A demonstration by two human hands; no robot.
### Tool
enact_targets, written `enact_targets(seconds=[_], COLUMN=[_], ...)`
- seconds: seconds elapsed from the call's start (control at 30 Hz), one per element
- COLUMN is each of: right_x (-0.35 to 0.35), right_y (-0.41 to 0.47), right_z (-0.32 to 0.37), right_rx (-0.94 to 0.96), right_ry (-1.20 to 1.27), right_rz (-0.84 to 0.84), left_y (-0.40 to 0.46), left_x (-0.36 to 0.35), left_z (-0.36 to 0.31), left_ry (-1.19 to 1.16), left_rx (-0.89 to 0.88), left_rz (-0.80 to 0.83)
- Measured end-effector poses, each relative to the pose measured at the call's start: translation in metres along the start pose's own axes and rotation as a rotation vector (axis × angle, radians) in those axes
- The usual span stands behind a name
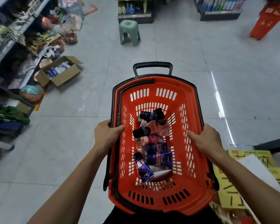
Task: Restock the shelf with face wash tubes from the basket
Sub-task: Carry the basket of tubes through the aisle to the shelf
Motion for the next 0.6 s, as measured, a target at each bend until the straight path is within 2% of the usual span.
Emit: enact_targets(seconds=[0.27,0.6], right_x=[0.056,0.060], right_y=[0.090,0.199], right_z=[0.013,0.064], right_rx=[0.038,0.017], right_ry=[0.023,-0.020], right_rz=[-0.011,-0.016], left_y=[0.070,0.184], left_x=[-0.043,-0.052], left_z=[-0.075,-0.105], left_ry=[0.069,0.109], left_rx=[-0.040,-0.025], left_rz=[-0.026,-0.027])
Point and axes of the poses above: each hand's wrist, its own y-axis towards the middle knuckle, its own x-axis out of the back of the hand, z = x × y, the point moved 7 cm from there along y, towards the middle knuckle, and after that the axes turned 7 degrees about z, right-handed, at the moved point
